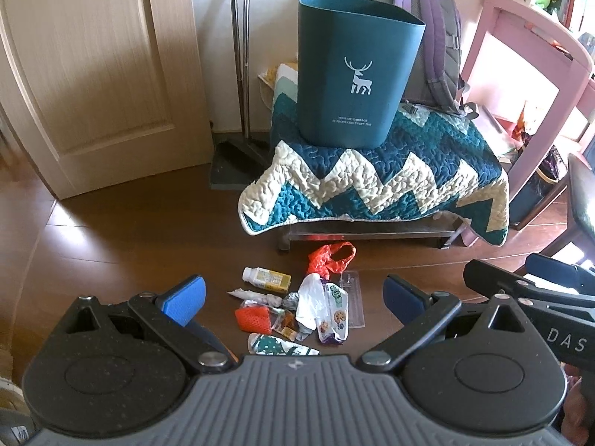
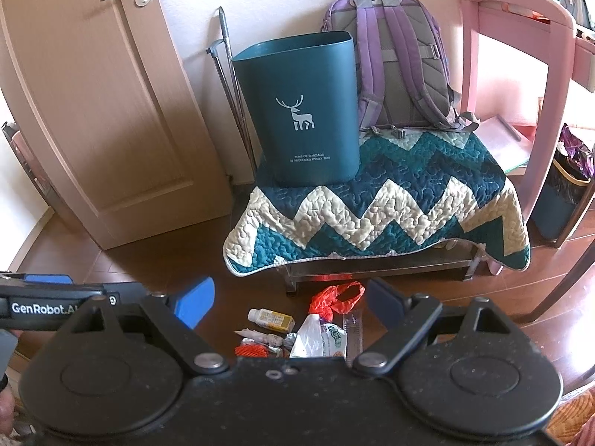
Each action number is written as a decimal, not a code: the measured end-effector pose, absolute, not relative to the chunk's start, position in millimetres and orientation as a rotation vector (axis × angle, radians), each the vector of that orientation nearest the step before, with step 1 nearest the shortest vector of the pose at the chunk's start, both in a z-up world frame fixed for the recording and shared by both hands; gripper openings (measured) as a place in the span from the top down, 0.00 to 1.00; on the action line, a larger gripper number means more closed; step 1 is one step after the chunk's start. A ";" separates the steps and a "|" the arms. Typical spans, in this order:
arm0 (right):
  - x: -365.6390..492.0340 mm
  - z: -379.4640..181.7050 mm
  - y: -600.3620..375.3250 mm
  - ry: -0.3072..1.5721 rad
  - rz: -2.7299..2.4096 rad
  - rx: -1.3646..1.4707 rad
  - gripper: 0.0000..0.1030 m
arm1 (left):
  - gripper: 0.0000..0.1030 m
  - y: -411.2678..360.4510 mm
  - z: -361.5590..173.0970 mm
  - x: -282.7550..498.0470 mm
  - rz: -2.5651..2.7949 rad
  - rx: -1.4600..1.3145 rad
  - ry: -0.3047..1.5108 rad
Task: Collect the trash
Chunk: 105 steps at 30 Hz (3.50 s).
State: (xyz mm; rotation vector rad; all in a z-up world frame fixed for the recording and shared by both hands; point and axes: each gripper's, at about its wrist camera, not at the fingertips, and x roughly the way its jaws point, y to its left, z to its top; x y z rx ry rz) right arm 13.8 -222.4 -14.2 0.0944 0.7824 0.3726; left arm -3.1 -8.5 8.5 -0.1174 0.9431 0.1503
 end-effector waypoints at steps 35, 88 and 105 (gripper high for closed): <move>13.0 -11.0 -220.9 0.777 0.378 0.093 0.13 | 0.01 -8.9 16.5 -4.9 0.149 -0.110 0.924; 270.6 -294.3 -137.3 1.116 0.402 -0.022 0.15 | 0.01 160.6 -293.1 251.5 -0.172 0.064 1.063; 338.2 -458.5 -91.6 1.326 0.287 0.008 0.17 | 0.01 114.4 -485.2 269.2 -0.436 0.394 1.164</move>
